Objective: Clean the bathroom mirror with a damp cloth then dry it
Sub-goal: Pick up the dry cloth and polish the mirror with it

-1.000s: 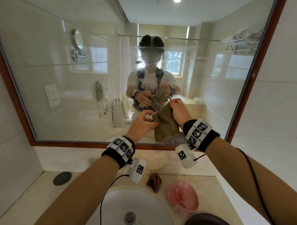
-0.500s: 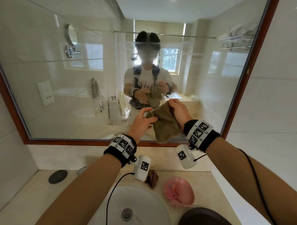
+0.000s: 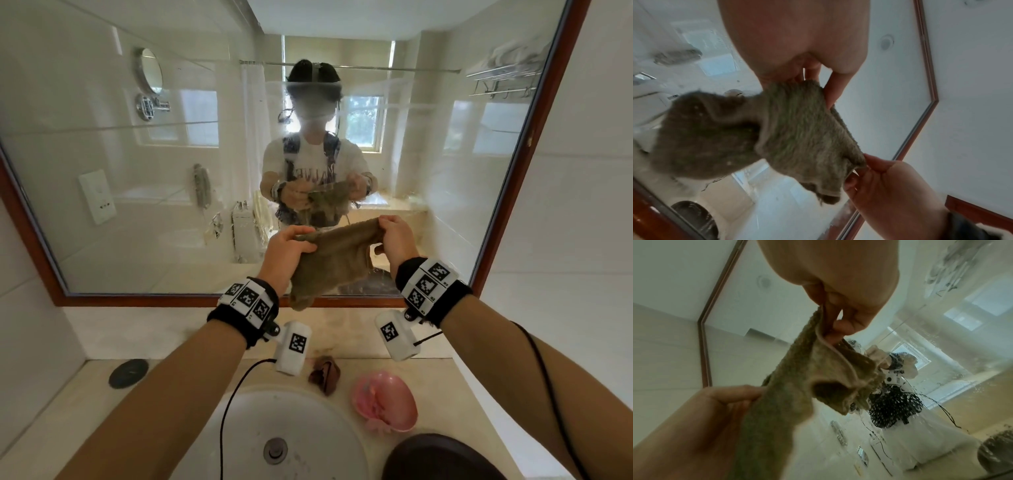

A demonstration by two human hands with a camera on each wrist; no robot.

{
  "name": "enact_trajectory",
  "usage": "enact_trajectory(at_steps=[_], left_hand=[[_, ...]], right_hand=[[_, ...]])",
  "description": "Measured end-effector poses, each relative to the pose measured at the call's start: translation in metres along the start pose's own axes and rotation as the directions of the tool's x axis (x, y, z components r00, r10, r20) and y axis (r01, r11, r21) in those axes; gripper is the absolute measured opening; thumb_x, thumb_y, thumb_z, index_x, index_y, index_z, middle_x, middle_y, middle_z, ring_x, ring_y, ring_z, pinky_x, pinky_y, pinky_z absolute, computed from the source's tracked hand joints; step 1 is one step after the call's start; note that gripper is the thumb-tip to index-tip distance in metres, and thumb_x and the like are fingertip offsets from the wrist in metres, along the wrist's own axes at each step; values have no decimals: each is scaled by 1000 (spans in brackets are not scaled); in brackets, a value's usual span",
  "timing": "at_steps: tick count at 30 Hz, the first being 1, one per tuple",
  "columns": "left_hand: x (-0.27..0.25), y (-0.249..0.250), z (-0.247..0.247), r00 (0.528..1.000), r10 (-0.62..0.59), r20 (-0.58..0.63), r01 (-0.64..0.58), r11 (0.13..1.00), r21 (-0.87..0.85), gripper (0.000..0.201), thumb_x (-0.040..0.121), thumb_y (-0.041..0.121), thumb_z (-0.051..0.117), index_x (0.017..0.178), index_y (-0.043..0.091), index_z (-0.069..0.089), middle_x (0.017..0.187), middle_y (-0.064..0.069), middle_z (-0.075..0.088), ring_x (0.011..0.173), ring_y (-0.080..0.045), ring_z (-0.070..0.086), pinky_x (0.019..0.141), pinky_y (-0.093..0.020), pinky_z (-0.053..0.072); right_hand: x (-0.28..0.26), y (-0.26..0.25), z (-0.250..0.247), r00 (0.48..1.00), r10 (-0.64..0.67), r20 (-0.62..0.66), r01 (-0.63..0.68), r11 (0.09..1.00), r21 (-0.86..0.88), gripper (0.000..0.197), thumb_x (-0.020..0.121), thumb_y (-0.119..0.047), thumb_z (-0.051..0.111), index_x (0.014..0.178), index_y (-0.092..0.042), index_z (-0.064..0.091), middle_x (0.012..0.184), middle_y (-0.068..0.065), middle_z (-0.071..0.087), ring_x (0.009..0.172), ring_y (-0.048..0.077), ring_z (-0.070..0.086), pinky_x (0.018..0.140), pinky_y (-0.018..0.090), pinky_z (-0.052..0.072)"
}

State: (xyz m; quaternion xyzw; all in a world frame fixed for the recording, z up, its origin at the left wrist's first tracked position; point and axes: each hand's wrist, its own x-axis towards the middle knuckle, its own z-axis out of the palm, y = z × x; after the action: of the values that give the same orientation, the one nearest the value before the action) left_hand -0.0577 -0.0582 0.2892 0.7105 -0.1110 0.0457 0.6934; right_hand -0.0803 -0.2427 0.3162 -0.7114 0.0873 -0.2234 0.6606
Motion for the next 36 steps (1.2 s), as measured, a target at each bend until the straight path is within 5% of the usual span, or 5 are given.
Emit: enact_trajectory(at_steps=[6, 9, 20, 27, 36], left_hand=[[2, -9, -15, 999, -37, 12, 35, 992, 124, 35, 87, 2, 66, 118, 20, 67, 104, 0, 64, 101, -19, 58, 89, -33, 48], [0, -11, -18, 997, -39, 73, 21, 974, 227, 36, 88, 3, 66, 121, 18, 67, 99, 1, 65, 95, -17, 59, 84, -29, 47], [-2, -12, -18, 992, -30, 125, -12, 947, 321, 15, 91, 16, 64, 77, 15, 60, 81, -4, 62, 85, -21, 58, 78, -30, 46], [-10, 5, 0, 953, -79, 291, 59, 995, 76, 55, 87, 10, 69, 134, 25, 44, 116, -6, 69, 105, -20, 63, 84, -33, 46], [-11, 9, 15, 943, -37, 332, 17, 998, 63, 44, 86, 3, 69, 127, 15, 57, 111, -6, 72, 99, -15, 67, 83, -25, 49]], right_hand=[[6, 0, -4, 997, 77, -5, -76, 988, 137, 17, 100, -14, 39, 96, -9, 55, 96, 9, 55, 91, 23, 54, 80, 37, 49], [4, -1, -2, 997, 78, -3, -77, 986, 147, 21, 100, -19, 40, 85, -15, 55, 78, 5, 51, 69, 18, 50, 65, 34, 44], [1, -16, 4, 996, -68, 55, 73, 992, -107, 27, 104, -31, 31, 122, -16, 46, 95, -6, 52, 86, 5, 50, 77, 27, 40], [0, -28, 13, 983, -144, 116, 153, 986, -73, 27, 103, -33, 35, 115, -15, 50, 92, -2, 55, 86, 9, 53, 83, 30, 46], [3, -35, 0, 975, -210, 73, 219, 963, -157, 26, 103, -37, 33, 111, -19, 49, 95, -2, 57, 92, 15, 56, 89, 35, 46]])
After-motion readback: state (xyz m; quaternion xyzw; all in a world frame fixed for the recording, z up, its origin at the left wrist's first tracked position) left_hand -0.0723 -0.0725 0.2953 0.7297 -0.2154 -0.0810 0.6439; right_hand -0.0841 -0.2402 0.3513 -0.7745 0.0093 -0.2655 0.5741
